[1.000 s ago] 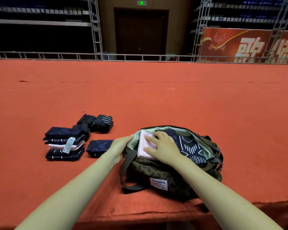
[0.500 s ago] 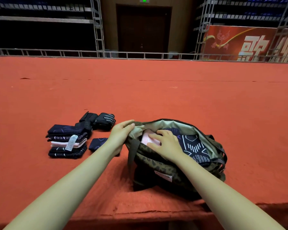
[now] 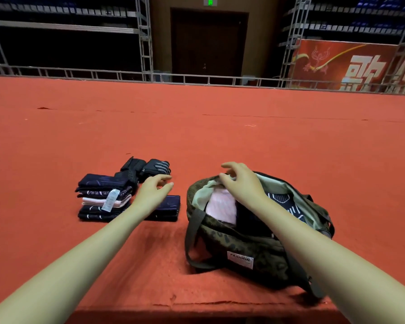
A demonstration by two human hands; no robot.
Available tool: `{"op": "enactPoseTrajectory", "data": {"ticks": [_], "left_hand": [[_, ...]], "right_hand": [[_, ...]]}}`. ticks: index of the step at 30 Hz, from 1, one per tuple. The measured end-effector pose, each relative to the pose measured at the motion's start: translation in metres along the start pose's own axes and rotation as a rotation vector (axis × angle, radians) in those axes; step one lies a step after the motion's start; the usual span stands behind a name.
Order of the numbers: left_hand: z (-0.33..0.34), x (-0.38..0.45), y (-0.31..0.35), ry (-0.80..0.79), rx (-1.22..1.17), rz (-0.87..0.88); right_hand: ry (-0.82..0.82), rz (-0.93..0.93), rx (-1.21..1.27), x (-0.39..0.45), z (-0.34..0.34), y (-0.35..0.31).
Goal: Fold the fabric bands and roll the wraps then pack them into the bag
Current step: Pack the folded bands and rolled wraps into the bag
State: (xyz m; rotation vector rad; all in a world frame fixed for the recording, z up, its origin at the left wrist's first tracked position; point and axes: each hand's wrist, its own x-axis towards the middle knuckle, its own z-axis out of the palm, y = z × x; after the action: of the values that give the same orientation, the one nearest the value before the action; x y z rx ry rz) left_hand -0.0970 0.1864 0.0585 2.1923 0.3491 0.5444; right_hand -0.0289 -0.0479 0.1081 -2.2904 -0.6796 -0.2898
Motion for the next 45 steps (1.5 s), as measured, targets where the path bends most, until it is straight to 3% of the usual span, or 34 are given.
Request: {"op": "enactPoseTrajectory", "data": {"ticks": [5,10,14,17,19,22,26,29,34,40,45], "left_hand": [[-0.016,0.034,-0.044,-0.124,0.311,0.006],[0.006,0.051,-0.071,-0.467,0.618,0.130],[0.011,0.056,-0.074,-0.471,0.759,0.258],[-0.001,0.059,-0.069,-0.485,0.681,0.236],[-0.012,0.059,-0.062,-0.479,0.687,0.248],[-0.035,0.051,-0.056,-0.332,0.603,0.284],[-0.071,0.029,-0.062,-0.120,0.285,0.096],[-0.090,0.010,-0.072,-0.046,0.075,-0.040],[-0.100,-0.013,-0.089,0.006,0.006,-0.148],[-0.089,-0.021,-0.072,0.089,-0.145,-0.150],[-0.083,-0.018,-0.031,0.168,-0.322,-0.097]], "right_hand": [[-0.092,-0.093,-0.043,0.038,0.050,-0.039],[-0.129,-0.110,-0.556,0.038,0.104,-0.018],[0.043,-0.181,-0.644,0.035,0.120,0.009],[0.081,-0.301,-0.686,0.037,0.122,0.007],[0.018,-0.345,-0.717,0.037,0.121,-0.001],[-0.133,-0.350,-0.751,0.042,0.116,-0.020],[-0.319,-0.249,-0.717,0.060,0.126,-0.044],[-0.466,-0.154,-0.513,0.070,0.156,-0.050],[-0.655,0.011,-0.411,0.056,0.206,-0.039],[-0.713,0.042,-0.299,0.056,0.180,-0.055],[-0.374,0.057,0.199,0.045,0.126,-0.073]]}}
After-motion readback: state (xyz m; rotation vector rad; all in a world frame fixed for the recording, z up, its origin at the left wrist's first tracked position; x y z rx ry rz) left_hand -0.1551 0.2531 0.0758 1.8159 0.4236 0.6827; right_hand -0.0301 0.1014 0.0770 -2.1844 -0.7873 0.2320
